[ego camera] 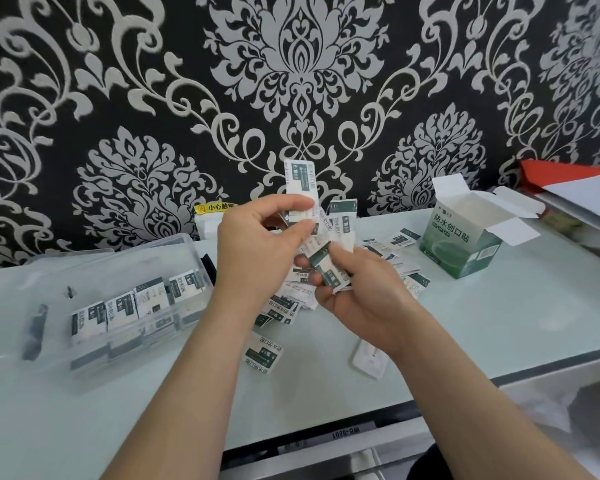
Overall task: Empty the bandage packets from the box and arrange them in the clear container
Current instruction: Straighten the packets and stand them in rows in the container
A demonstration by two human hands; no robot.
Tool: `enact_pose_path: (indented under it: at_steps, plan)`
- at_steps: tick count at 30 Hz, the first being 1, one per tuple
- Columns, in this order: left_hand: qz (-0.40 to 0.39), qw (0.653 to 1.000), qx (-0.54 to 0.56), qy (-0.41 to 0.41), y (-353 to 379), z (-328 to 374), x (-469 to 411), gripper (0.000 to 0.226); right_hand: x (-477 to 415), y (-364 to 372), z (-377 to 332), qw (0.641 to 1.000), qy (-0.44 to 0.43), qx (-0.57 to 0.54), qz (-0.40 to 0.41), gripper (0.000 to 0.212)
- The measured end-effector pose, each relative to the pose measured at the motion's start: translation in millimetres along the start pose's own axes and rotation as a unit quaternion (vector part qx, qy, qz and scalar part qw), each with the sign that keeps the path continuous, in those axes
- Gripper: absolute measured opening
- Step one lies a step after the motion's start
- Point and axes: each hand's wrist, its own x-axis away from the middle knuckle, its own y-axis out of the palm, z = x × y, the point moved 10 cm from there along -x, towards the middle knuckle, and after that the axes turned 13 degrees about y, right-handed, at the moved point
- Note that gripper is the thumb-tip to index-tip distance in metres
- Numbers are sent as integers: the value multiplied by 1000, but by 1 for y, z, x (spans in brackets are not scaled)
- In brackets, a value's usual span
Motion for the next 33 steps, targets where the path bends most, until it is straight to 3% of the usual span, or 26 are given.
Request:
enact_pose_path:
  at_steps: [4,8,13,18,22,26,30,33]
  plan:
    - [42,999,29,-17,-13,-4,-1,27,-2,-3,2,999,-6,-40,35,25]
    - [-74,986,116,-94,13,-18,8,36,-5,-1,4,997,7,-80,18,30]
    - [-148,981,-119,-34,23,-26,13,36,-1,24,5,996,18,-63,-69,39]
    - [-207,948,-233,67,28,-15,13,36,-3,16,2,998,-5,-57,-31,34]
    - [-146,980,-123,52,11,-11,4,44,-2,21,7,999,21,-25,-25,27]
    - [-101,993,-47,38,-2,-7,0,51,5,37,22,992,74,82,-57,16]
    - [-110,994,-16,19,-2,-10,1,36,9,47,32,980,105,145,-90,10]
    - [-71,996,-60,17,-10,-11,2,20,10,47,30,980,105,146,-91,15]
